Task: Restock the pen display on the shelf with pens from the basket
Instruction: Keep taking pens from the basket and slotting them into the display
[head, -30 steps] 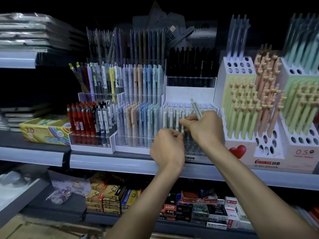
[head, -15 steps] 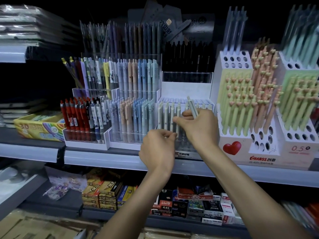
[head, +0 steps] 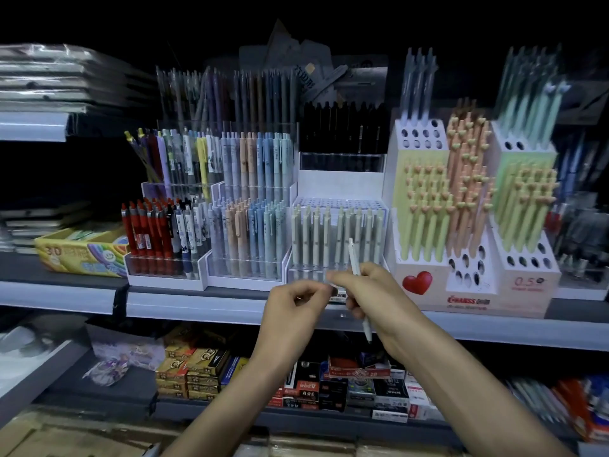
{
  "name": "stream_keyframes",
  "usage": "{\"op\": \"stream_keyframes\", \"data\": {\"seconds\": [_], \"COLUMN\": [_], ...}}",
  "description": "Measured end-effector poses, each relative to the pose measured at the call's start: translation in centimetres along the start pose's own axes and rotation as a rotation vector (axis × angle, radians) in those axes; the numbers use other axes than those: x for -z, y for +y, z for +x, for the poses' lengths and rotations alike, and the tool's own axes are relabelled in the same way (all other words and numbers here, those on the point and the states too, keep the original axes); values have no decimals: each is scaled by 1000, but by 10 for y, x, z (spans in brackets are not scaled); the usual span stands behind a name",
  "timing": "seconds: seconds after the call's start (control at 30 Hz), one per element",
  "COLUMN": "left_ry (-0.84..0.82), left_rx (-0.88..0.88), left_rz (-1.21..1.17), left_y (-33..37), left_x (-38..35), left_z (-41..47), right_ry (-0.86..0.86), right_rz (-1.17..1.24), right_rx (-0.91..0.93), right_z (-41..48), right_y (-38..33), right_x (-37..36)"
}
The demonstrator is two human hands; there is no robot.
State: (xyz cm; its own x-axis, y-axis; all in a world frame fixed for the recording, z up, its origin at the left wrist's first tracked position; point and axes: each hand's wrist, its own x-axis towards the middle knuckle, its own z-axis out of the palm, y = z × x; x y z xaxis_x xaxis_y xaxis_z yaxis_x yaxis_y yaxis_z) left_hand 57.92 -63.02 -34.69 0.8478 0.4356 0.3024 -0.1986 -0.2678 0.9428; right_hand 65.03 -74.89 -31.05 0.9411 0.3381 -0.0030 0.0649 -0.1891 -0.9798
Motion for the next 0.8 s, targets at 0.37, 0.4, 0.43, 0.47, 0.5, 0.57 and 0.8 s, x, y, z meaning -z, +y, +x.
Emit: {"op": "stream_keyframes", "data": {"seconds": [0.37,0.4,0.43,0.47,0.5,0.57,0.8], "left_ry": [-105,-109,-120,-135,-152,-162,-28], "left_rx": [-17,-25,-33,-47,-66,-97,-102], "left_rz": [-146,-140,-145,-150,-145,-132,-33], "left_y": [28,29,31,31,31,30,22], "left_x": [-6,-6,-6,-6,-5,-4,3], "left_z": [-44,-46,-49,-51,-54,-59,-58], "right_ry": [224,210,184,147,107,57,190], "right_rz": [9,22,55,98,146,195,207], "right_rx": [325,335,334,325,313,290,377], "right_z": [-71,-75,-79,-82,-86,-91,-95], "right_y": [0,-1,-3,-3,-3,-1,5], "right_x": [9,9,10,10,10,10,16]}}
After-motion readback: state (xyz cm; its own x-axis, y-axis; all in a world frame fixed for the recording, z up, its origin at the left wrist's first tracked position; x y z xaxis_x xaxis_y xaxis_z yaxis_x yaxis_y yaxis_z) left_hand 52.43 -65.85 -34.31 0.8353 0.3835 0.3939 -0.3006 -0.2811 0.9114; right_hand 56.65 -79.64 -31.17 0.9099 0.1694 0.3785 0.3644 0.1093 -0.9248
